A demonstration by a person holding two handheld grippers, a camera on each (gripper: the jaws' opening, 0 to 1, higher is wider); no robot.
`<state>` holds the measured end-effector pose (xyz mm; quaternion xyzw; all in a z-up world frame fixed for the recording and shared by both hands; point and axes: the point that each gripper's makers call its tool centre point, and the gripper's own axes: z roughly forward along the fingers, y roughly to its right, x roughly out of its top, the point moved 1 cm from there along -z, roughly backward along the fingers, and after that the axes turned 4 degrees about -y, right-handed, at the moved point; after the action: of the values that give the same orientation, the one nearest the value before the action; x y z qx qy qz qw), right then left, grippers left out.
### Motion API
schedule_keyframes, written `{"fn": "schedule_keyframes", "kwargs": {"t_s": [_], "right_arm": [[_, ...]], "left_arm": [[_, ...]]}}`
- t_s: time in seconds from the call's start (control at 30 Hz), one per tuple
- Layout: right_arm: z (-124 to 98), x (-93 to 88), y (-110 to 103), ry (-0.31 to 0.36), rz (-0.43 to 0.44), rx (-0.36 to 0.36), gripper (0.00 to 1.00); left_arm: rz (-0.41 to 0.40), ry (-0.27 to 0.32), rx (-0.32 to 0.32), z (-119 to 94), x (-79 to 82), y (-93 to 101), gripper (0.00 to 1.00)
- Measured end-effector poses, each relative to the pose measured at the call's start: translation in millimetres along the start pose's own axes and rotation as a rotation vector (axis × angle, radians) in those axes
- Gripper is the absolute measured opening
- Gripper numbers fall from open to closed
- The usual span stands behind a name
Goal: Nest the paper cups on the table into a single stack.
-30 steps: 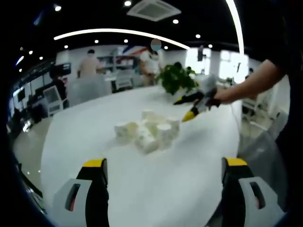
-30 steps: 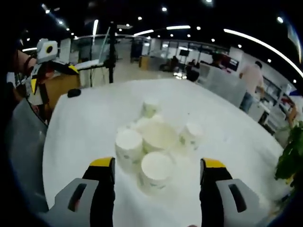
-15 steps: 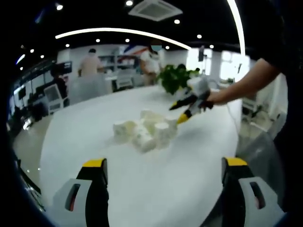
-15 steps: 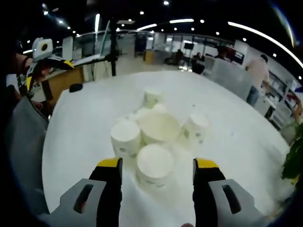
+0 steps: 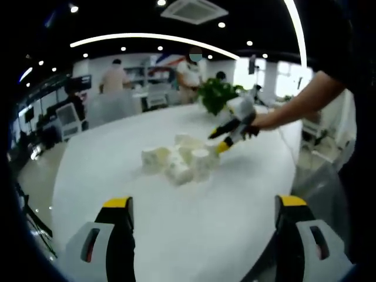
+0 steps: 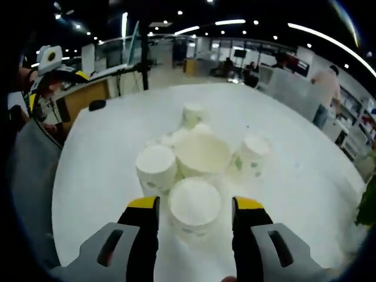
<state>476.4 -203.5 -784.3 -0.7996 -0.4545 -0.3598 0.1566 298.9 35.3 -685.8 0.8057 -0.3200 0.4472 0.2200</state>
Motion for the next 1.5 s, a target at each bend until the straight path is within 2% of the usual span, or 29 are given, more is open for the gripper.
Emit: {"fn": "schedule_keyframes", "kwargs": {"t_s": [0.2, 0.43, 0.57, 0.9, 1.17, 1.3, 1.43, 1.5], "right_arm": [[2.1, -4.3, 5.1, 0.002, 0.005, 0.004, 0.41], [4.9, -0.4, 5.8, 0.013, 0.012, 0.010, 0.40], [10.2, -5.4, 8.1, 0.001, 0.007, 0.023, 0.35], [5.5, -9.0, 4.8, -0.010, -0.019, 0.021, 0.34], [-6.0, -9.8, -3.3, -0.014, -0.017, 0.005, 0.34], [-19.7, -6.6, -14.1, -0.015, -0.015, -0.012, 0.34], [-25.0, -3.2, -14.7, -0.005, -0.018, -0.035, 0.34], [-33.9, -0.6, -23.7, 0.006, -0.011, -0.046, 0.34]], "left_arm": [[0.001, -0.002, 0.006, -0.5, 0.2, 3.1, 0.99], [0.000, -0.003, 0.006, -1.7, 0.7, 4.1, 0.99], [-0.001, -0.001, 0.012, -2.9, 1.1, 3.1, 0.99], [0.004, -0.009, 0.005, -3.3, 1.0, 6.7, 0.99], [0.014, -0.010, -0.019, -5.2, -0.8, 12.5, 0.99], [0.016, 0.009, -0.018, -9.2, 2.6, 12.7, 0.98], [0.039, -0.002, -0.054, -10.2, -0.3, 18.8, 0.98], [0.042, -0.001, -0.062, -11.0, -1.0, 18.5, 0.98]]}}
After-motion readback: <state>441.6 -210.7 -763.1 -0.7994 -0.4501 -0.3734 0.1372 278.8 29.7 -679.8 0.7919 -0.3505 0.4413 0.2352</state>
